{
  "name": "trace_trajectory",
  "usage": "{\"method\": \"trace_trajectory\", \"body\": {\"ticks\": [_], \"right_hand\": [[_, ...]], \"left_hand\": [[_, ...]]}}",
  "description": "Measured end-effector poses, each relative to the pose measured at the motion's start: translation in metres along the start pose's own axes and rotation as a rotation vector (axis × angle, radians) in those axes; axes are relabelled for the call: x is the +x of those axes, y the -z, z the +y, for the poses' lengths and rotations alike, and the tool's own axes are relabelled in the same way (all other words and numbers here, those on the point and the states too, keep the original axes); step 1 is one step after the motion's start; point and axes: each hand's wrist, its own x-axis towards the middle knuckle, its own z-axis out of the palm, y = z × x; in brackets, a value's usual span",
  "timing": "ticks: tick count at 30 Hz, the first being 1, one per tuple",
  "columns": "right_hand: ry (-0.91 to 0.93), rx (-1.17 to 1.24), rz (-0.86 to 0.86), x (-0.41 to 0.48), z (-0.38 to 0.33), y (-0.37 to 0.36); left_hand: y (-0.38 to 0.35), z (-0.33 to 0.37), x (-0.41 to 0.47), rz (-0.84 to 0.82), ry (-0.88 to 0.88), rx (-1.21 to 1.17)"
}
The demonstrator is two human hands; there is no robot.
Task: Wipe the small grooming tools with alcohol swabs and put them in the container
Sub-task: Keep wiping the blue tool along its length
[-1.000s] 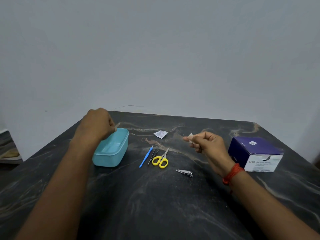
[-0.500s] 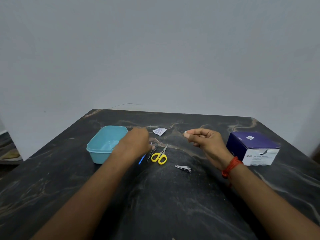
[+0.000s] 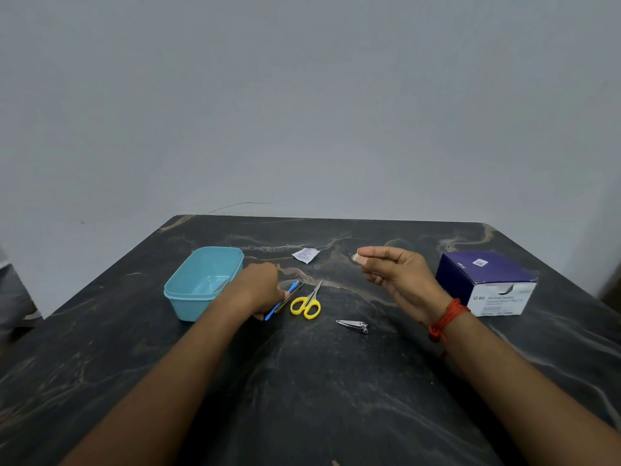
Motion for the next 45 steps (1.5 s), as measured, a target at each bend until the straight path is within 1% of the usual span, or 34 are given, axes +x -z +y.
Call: {"method": "trace_trajectory", "body": {"ticks": [4, 9, 16, 20, 22, 25, 28, 31, 33, 38, 43, 45], "right_hand": [[0.025, -0.062, 0.005, 0.000, 0.002, 0.000], [0.036, -0.146, 0.052, 0.002, 0.004, 0.003], [-0.020, -0.231, 0.060, 0.002, 0.005, 0.004], [-0.040, -0.299, 0.037, 0.001, 0.005, 0.005], [-0.025, -0.316, 0.021, 0.001, 0.005, 0.004], [0.006, -0.314, 0.009, 0.001, 0.005, 0.003], [0.017, -0.296, 0.004, 0.002, 0.006, 0.003], [0.018, -0.287, -0.002, 0.002, 0.005, 0.003], [0.019, -0.274, -0.005, 0.003, 0.005, 0.003], [0.029, -0.148, -0.026, 0.002, 0.001, 0.003], [0.023, 0.026, -0.123, -0.003, -0.008, -0.002], [0.017, 0.059, -0.147, -0.004, -0.010, -0.003]], "left_hand": [[-0.001, -0.003, 0.004, -0.009, 0.014, -0.045], [-0.002, 0.000, 0.003, -0.006, 0.046, -0.102], [-0.002, -0.002, 0.006, -0.021, 0.084, -0.044], [-0.002, -0.001, 0.005, 0.049, 0.041, 0.035], [-0.003, -0.002, 0.006, 0.109, 0.033, 0.017], [-0.004, -0.002, 0.008, 0.230, -0.009, -0.111], [-0.003, 0.007, 0.003, 0.307, -0.131, -0.376], [-0.005, 0.018, -0.002, 0.287, -0.241, -0.712], [-0.011, 0.022, -0.003, 0.243, -0.317, -0.819], [-0.027, 0.032, -0.008, 0.242, -0.419, -0.796], [-0.031, 0.033, -0.007, 0.269, -0.432, -0.767], [-0.032, 0.033, -0.007, 0.272, -0.424, -0.762]]}}
